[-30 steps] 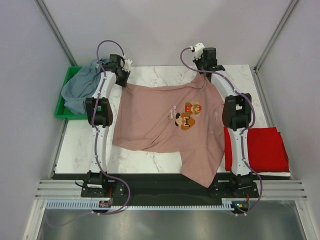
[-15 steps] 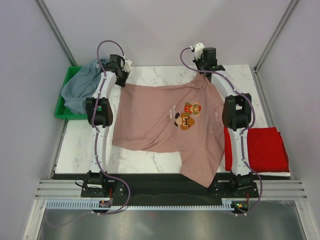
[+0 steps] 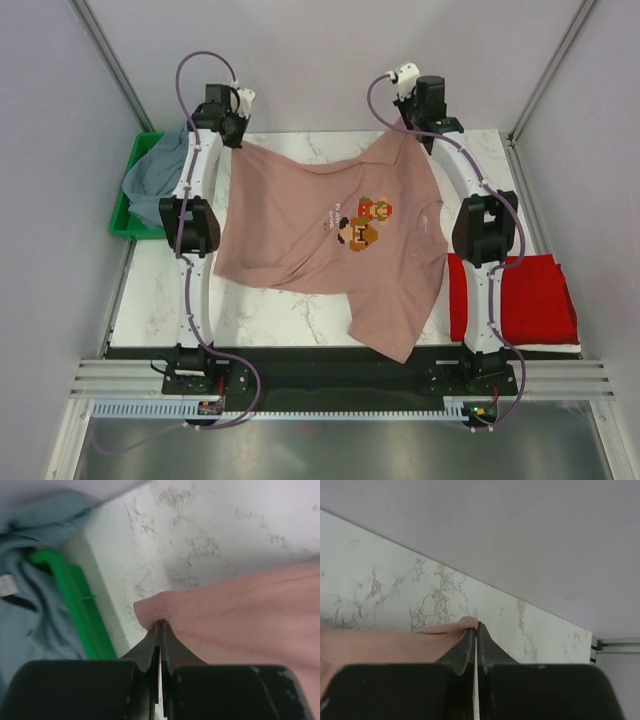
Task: Fold and stack the t-shirts
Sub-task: Flatten the tshirt out
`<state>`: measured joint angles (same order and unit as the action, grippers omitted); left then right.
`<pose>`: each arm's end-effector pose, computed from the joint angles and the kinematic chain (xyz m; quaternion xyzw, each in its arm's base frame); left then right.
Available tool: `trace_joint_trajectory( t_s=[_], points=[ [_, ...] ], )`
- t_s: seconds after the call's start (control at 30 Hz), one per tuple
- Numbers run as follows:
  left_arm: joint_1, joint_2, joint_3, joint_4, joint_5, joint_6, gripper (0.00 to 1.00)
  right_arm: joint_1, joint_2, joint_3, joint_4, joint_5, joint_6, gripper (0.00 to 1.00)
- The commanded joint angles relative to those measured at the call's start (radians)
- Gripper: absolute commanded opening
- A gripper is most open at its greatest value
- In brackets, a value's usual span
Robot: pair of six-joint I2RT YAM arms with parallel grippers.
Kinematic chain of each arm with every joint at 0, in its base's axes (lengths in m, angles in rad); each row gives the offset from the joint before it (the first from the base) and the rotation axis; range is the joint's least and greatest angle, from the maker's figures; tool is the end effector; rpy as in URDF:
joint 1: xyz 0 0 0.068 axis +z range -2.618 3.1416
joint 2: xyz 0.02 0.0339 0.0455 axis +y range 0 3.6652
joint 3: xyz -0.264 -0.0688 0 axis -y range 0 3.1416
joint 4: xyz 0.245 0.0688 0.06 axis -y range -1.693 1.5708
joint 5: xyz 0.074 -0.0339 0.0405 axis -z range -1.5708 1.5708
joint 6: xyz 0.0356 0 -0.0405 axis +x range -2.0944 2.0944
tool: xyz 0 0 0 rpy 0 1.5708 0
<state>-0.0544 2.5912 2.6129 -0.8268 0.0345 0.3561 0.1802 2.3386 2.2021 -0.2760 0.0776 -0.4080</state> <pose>0.5637 -0.0319 0.2379 0.1953 0.9067 0.0403 0.3717 0.5461 0.0967 0.2856 -0.2221 0.8065 -0.0944 0.5397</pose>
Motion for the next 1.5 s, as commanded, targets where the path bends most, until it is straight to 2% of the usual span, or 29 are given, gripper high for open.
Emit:
trace_joint_trajectory(
  t_s=[0.0, 0.2, 0.57, 0.73, 0.93, 1.0, 1.03, 1.07, 1.17, 1.3, 1.47],
  points=[
    [0.016, -0.232, 0.018, 0.087, -0.024, 0.012, 0.02, -0.024, -0.159, 0.076, 0.043, 0.031, 0.024, 0.00],
    [0.033, -0.388, -0.083, 0.078, -0.054, 0.020, 0.02, -0.036, -0.267, 0.062, 0.046, 0.031, 0.004, 0.00],
    [0.036, -0.600, -0.050, 0.089, -0.084, -0.005, 0.02, -0.061, -0.501, 0.084, 0.043, 0.044, -0.017, 0.00],
    [0.042, -0.750, -0.069, 0.089, -0.082, -0.035, 0.02, -0.061, -0.651, 0.013, 0.040, 0.045, -0.031, 0.00],
    [0.042, -1.001, -0.207, 0.094, -0.047, -0.046, 0.02, -0.061, -0.857, -0.038, -0.020, 0.062, -0.037, 0.00],
    [0.042, -1.100, -0.327, 0.129, -0.039, -0.039, 0.02, -0.061, -0.927, -0.041, -0.043, 0.050, -0.058, 0.00],
    [0.042, -1.150, -0.387, 0.203, -0.018, -0.031, 0.02, -0.061, -0.950, -0.036, -0.069, 0.050, -0.063, 0.00],
    [0.042, -1.269, -0.509, 0.240, -0.012, -0.011, 0.02, -0.061, -0.987, -0.027, -0.087, 0.050, -0.064, 0.00],
    [0.042, -1.451, -0.670, 0.339, 0.008, 0.026, 0.02, -0.061, -1.057, 0.022, -0.181, 0.042, -0.069, 0.00],
    [0.042, -1.591, -0.728, 0.325, -0.001, 0.073, 0.02, -0.061, -1.150, 0.063, -0.264, 0.051, -0.074, 0.00],
    [0.042, -1.674, -0.734, 0.325, 0.048, 0.124, 0.02, -0.061, -1.214, 0.113, -0.290, 0.070, -0.120, 0.00]
  ],
)
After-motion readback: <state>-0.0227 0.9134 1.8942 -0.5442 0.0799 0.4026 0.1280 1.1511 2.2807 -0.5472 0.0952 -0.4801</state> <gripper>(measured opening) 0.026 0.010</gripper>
